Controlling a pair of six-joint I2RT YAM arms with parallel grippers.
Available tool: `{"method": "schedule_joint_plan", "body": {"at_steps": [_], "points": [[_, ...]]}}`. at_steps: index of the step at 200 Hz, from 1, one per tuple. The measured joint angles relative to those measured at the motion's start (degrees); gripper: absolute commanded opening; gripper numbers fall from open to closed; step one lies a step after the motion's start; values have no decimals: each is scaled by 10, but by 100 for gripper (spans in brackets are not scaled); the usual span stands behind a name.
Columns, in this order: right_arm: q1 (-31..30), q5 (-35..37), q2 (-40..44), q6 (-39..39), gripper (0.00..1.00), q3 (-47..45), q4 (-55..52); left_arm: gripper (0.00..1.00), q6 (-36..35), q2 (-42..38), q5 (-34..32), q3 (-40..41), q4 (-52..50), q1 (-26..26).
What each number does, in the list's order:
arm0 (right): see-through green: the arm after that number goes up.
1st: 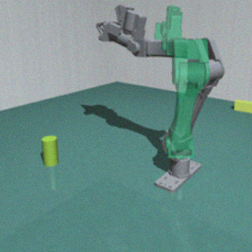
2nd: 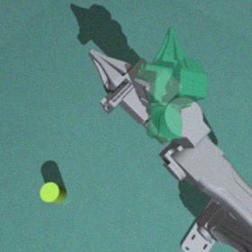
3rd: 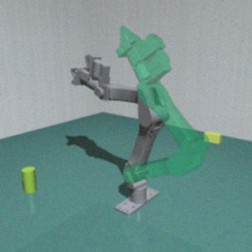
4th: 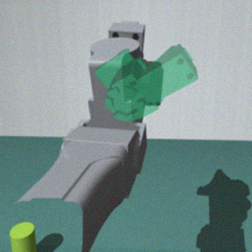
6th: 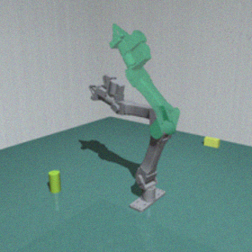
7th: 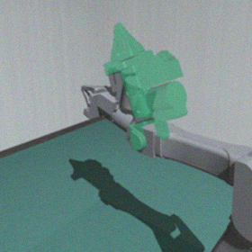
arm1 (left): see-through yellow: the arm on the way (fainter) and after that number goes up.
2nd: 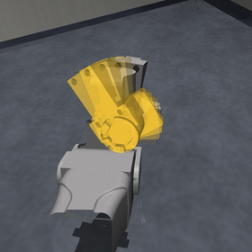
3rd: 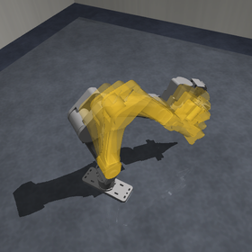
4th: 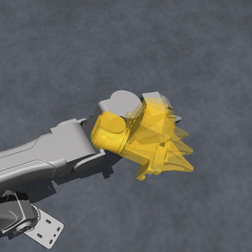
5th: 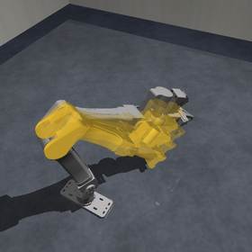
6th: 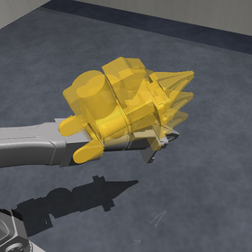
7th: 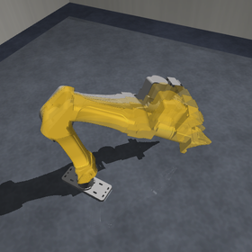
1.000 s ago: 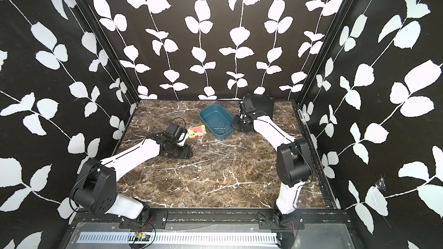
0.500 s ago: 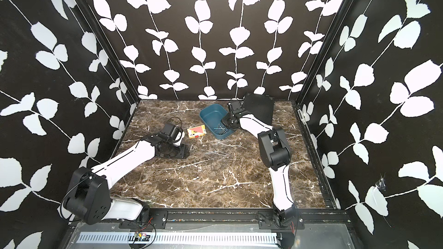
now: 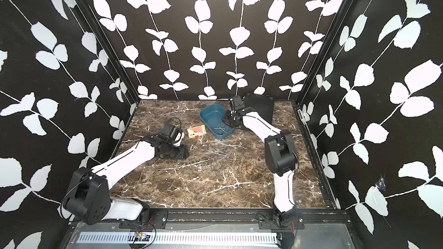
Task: Put the nails on the desktop into the storage box
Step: Place the nail in the storage box.
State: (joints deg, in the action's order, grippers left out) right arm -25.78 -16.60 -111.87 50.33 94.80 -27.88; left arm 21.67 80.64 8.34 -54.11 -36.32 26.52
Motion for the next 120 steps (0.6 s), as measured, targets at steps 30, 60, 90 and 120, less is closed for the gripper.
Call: {"method": "schedule_joint_plan", "body": {"at_steps": [30,60,90,120], "points": [[-20,-26,99,-120,29,-69,-45,58,0,18,10,7,15,0],[-83,-19,120,-215,32,-133,-106,58,0,18,13,20,22,0],[-156,0,114,-256,36,-191,-150,58,4,18,17,35,26,0],[-213,27,103,-270,37,-203,-172,58,14,14,20,51,37,0]]}}
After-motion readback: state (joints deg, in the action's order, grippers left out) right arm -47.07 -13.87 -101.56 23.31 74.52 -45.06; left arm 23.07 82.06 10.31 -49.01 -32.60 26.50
